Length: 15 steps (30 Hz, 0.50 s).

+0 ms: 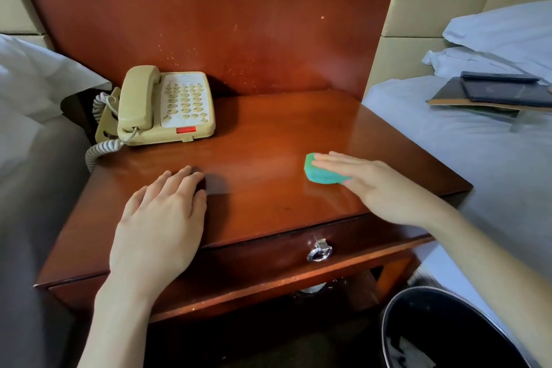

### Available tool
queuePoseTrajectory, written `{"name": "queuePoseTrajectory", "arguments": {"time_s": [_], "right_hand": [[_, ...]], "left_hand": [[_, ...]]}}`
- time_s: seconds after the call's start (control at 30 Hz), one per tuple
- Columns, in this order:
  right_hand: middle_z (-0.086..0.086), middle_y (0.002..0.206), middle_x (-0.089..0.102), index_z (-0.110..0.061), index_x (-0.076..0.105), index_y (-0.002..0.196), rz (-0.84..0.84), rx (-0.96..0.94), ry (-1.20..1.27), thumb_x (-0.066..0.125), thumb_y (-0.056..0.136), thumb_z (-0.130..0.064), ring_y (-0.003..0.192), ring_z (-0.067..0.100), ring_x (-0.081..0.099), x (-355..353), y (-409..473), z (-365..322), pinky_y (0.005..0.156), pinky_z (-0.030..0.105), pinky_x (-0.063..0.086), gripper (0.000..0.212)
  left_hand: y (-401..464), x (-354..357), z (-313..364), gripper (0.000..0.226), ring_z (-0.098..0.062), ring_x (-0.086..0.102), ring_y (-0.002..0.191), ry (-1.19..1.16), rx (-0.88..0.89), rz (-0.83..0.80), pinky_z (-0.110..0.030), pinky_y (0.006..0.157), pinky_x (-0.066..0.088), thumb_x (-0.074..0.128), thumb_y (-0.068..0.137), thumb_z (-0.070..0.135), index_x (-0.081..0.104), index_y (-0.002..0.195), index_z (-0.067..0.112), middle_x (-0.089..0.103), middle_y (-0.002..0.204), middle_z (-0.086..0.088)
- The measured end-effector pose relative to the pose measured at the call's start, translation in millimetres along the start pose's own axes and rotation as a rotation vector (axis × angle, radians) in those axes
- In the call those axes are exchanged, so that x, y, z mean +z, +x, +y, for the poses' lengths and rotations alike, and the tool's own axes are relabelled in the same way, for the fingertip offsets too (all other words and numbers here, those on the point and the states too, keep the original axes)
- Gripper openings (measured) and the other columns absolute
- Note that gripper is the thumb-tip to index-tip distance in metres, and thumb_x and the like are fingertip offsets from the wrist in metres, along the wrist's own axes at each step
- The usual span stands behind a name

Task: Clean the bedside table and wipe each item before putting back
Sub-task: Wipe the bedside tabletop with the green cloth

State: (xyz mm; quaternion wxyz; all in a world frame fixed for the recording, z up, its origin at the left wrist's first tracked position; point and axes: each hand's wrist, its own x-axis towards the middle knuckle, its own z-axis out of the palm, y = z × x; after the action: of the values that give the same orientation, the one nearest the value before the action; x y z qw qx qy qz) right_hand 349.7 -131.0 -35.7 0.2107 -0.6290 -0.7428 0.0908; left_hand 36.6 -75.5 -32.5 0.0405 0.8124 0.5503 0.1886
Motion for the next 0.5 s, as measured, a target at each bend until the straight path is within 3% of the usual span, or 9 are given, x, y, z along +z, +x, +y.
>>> {"name": "queuePoseTrajectory", "arguments": {"time_s": [0.23,0.37,0.5], "right_hand": [[0.013,0.149,0.04,-0.01,0.039,0.144,0.003,0.338,-0.026,0.037,0.099,-0.002,0.138,0.028,0.035,-40,44,52,0.113,0.032,0.026,0.046],[0.002,0.151,0.037,-0.021,0.037,0.145,0.107,0.404,-0.11,0.035,0.099,-0.002,0.137,0.022,0.035,-40,80,67,0.109,0.021,0.021,0.05],[0.004,0.152,0.035,-0.022,0.034,0.147,0.163,0.481,-0.132,0.032,0.098,0.0,0.138,0.026,0.035,-35,122,78,0.114,0.031,0.024,0.054]], "left_hand": [[-1,-2,1,0.046,-0.012,0.024,0.144,-0.004,-0.005,-0.006,-0.035,0.116,0.018,0.025,0.099,0.039,0.04,0.142,0.033,0.034,0.153,0.013],[-1,-1,1,0.046,-0.014,0.027,0.143,0.003,0.003,-0.008,-0.037,0.115,0.021,0.026,0.099,0.039,0.043,0.141,0.031,0.038,0.151,0.011],[-2,0,0,0.046,-0.014,0.029,0.143,0.008,-0.003,-0.006,-0.037,0.115,0.022,0.026,0.098,0.039,0.044,0.14,0.031,0.039,0.15,0.011]]}}
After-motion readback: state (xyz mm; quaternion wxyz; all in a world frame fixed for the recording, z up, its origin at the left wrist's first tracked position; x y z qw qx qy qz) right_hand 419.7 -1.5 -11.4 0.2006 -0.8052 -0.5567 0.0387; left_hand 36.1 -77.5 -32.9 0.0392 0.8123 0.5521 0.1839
